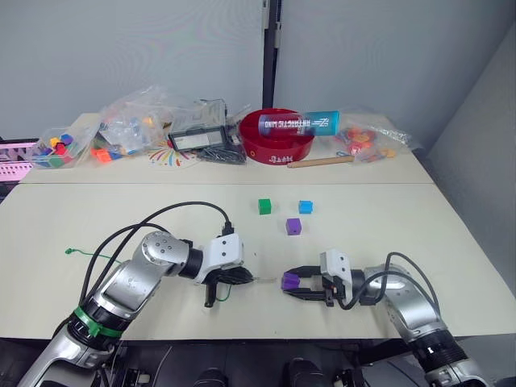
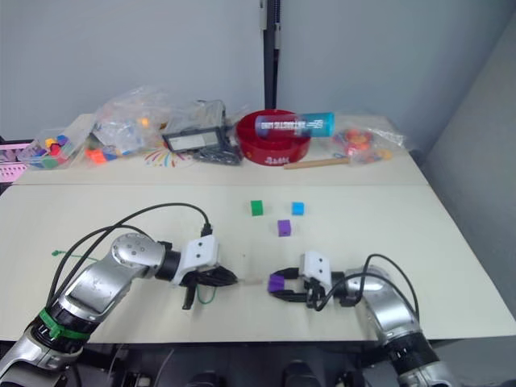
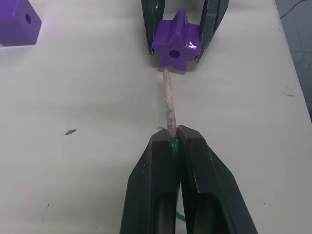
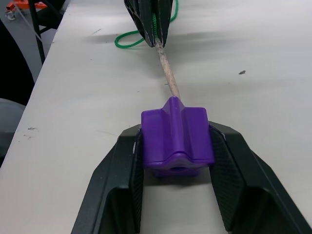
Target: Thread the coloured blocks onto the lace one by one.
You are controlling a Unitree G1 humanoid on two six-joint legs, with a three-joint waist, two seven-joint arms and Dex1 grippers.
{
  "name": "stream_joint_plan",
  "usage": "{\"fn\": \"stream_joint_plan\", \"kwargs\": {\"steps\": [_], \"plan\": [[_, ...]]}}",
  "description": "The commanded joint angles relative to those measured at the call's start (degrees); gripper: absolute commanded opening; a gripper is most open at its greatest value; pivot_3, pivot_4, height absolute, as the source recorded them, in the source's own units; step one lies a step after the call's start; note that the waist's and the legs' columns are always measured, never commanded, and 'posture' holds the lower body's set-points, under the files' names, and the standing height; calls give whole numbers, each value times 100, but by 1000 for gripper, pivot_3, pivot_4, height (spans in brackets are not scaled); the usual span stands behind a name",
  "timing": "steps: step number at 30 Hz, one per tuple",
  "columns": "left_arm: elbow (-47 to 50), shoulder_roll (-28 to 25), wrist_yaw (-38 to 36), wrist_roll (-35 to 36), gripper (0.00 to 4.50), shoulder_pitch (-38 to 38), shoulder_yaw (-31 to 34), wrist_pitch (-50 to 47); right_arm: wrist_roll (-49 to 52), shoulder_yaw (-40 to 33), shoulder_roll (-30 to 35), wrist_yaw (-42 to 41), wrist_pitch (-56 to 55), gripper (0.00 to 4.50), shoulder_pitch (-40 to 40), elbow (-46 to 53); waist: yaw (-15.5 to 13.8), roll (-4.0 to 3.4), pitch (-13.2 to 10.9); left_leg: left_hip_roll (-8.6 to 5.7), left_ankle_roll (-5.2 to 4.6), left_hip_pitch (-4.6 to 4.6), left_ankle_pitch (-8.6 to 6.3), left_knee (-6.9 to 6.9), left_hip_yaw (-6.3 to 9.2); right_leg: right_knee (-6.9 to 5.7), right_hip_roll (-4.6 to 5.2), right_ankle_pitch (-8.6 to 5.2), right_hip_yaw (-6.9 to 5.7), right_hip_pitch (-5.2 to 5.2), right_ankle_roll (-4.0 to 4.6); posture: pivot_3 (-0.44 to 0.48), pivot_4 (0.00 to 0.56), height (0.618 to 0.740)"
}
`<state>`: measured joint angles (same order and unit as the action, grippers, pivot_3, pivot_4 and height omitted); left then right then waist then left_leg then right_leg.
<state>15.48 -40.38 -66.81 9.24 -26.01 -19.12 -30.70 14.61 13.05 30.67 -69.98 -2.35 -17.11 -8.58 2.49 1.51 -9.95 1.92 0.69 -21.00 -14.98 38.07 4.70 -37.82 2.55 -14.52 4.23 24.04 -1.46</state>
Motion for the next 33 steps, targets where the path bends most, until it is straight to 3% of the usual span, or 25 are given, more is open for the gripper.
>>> {"fn": "stream_joint_plan", "kwargs": {"steps": [1,15,33], "plan": [[229,43,135,87,31,43,55,-104,-144,82,40,-89,-34,1379,45,-186,0,0,0,0,0,0,0,0,0,0,0,0,0,0,0,0,150,740],[408,105,310,90,31,82,-50,-337,-235,155,-45,-202,-253,1379,-48,-557,-1,0,0,0,0,5,0,0,0,-1,0,0,1,-4,0,0,150,740],[31,427,233,-38,31,-230,-388,-75,-416,296,-54,-120,-206,1379,-100,-313,12,0,0,0,0,27,0,0,-1,3,-1,0,1,-28,0,0,150,740]]}}
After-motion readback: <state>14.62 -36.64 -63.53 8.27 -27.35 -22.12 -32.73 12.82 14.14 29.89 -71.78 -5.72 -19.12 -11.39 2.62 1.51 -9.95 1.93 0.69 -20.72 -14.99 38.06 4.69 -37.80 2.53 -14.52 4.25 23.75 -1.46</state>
